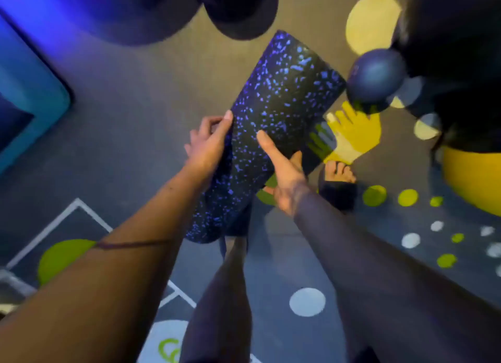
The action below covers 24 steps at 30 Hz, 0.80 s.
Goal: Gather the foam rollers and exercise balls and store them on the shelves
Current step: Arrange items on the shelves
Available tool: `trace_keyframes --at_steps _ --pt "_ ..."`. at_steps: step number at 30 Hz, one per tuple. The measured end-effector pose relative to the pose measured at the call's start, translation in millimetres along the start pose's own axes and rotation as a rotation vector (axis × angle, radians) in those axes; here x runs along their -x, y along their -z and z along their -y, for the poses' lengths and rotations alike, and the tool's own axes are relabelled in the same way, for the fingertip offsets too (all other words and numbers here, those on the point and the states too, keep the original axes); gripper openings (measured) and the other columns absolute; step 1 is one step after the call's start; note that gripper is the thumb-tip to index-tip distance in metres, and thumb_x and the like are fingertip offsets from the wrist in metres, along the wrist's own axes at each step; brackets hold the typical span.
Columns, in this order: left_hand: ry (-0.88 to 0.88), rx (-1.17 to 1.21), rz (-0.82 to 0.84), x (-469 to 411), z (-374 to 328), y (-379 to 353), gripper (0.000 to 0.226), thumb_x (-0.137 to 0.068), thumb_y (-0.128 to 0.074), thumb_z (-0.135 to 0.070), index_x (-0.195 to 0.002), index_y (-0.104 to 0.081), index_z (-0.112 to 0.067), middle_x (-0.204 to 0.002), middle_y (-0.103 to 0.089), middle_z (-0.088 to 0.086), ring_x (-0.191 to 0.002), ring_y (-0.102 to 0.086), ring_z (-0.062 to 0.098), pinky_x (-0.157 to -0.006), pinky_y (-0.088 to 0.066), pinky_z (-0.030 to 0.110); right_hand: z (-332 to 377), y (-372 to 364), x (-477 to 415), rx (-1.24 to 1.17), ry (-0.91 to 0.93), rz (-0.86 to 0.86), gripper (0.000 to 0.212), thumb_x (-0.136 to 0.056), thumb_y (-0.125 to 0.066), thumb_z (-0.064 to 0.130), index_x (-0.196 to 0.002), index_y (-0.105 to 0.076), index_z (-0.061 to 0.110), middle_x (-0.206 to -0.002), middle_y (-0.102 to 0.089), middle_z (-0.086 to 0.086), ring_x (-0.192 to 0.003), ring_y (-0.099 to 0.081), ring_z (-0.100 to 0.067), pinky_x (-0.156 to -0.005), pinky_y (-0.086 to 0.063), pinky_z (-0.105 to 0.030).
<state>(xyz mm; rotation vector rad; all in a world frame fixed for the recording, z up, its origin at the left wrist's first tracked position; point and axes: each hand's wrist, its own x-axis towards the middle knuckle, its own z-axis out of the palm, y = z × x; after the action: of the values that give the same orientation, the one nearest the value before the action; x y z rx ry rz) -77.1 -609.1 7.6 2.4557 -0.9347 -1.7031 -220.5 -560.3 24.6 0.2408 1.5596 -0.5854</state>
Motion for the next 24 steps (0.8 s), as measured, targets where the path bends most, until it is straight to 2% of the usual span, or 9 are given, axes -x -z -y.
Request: trace_keyframes --at_steps 3,6,8,10,14,16,18,22,24 --pt "-0.197 -0.051 0.133 92.7 -93.7 37.0 0.068 -0.071 -0.032 -0.091 -0.124 -0.055 -0.057 -0.142 -0.050 0.003 -0.141 -0.033 0.030 -0.122 -0.012 0.050 84.5 9.2 118.2 -0.147 0.230 -0.130 0.085 -0.059 -0.089 0.062 -0.130 -0.056 0.030 -0.128 -0.069 0.009 -0.107 -0.071 -0.014 -0.093 -0.058 -0.044" --pt "-0.434 -0.015 0.269 204.5 -211.6 78.5 0.072 -0.070 -0.048 -0.092 -0.130 -0.059 -0.053 -0.124 -0.064 0.008 -0.123 -0.056 0.028 -0.118 -0.034 0.042 183.6 34.2 259.4 -0.265 0.389 -0.073 0.098 -0.059 -0.084 0.068 -0.140 -0.054 0.021 -0.131 -0.068 -0.002 -0.115 -0.069 -0.023 -0.096 -0.057 -0.050" --pt "-0.544 0.073 0.402 299.1 -293.4 101.9 0.051 -0.090 -0.058 -0.064 -0.131 -0.064 -0.033 -0.106 -0.069 -0.003 -0.091 -0.067 0.004 -0.094 -0.047 0.016 242.6 61.4 354.3 -0.255 0.441 -0.128 0.119 -0.048 -0.084 0.076 -0.145 -0.048 0.017 -0.138 -0.063 -0.003 -0.115 -0.068 -0.023 -0.095 -0.058 -0.048" --pt "-0.638 0.121 0.532 387.6 -355.3 114.3 0.032 -0.103 -0.052 -0.033 -0.131 -0.062 -0.022 -0.101 -0.066 -0.010 -0.067 -0.059 -0.013 -0.064 -0.041 0.001 287.2 104.2 432.9 -0.243 0.521 -0.193 0.142 -0.039 -0.085 0.080 -0.155 -0.031 0.019 -0.148 -0.054 0.002 -0.120 -0.064 -0.019 -0.102 -0.053 -0.046" --pt "-0.793 0.130 0.665 520.8 -411.6 95.0 0.041 -0.103 -0.051 -0.024 -0.144 -0.050 -0.023 -0.128 -0.061 -0.010 -0.086 -0.059 -0.019 -0.069 -0.044 0.003 305.6 194.5 559.4 -0.276 0.625 -0.022 0.097 -0.068 -0.076 0.068 -0.149 -0.044 0.026 -0.134 -0.066 0.001 -0.117 -0.067 -0.018 -0.088 -0.059 -0.036" --pt "-0.743 0.070 0.776 562.9 -406.3 62.0 0.046 -0.101 -0.056 -0.033 -0.146 -0.047 -0.028 -0.136 -0.059 -0.012 -0.097 -0.062 -0.013 -0.073 -0.049 0.011 280.6 229.9 588.5 -0.180 0.591 0.015 0.079 -0.071 -0.074 0.065 -0.139 -0.053 0.033 -0.126 -0.070 0.004 -0.113 -0.069 -0.021 -0.093 -0.057 -0.043" --pt "-0.702 0.039 0.885 591.3 -393.9 18.1 0.046 -0.097 -0.062 -0.037 -0.140 -0.051 -0.028 -0.135 -0.065 -0.006 -0.106 -0.069 0.003 -0.077 -0.054 0.015 253.2 261.4 596.1 -0.182 0.610 -0.075 0.074 -0.066 -0.082 0.058 -0.132 -0.054 0.038 -0.117 -0.074 0.010 -0.106 -0.071 -0.021 -0.095 -0.056 -0.051" --pt "-0.602 0.044 0.907 633.9 -385.2 -66.2 0.065 -0.081 -0.074 -0.045 -0.140 -0.054 -0.025 -0.129 -0.069 0.000 -0.109 -0.071 0.012 -0.076 -0.056 0.017 228.1 329.0 605.5 -0.495 0.688 -0.160 0.063 -0.073 -0.087 0.033 -0.128 -0.059 0.020 -0.108 -0.078 -0.001 -0.095 -0.076 -0.020 -0.073 -0.061 -0.031" --pt "-0.595 0.027 0.891 663.3 -386.2 -104.2 0.065 -0.080 -0.076 -0.043 -0.139 -0.054 -0.026 -0.129 -0.069 0.001 -0.108 -0.071 0.012 -0.076 -0.057 0.018 220.5 373.1 614.9 -0.550 0.733 -0.179 0.076 -0.065 -0.091 0.037 -0.132 -0.058 0.021 -0.112 -0.077 0.001 -0.099 -0.075 -0.019 -0.078 -0.059 -0.030"
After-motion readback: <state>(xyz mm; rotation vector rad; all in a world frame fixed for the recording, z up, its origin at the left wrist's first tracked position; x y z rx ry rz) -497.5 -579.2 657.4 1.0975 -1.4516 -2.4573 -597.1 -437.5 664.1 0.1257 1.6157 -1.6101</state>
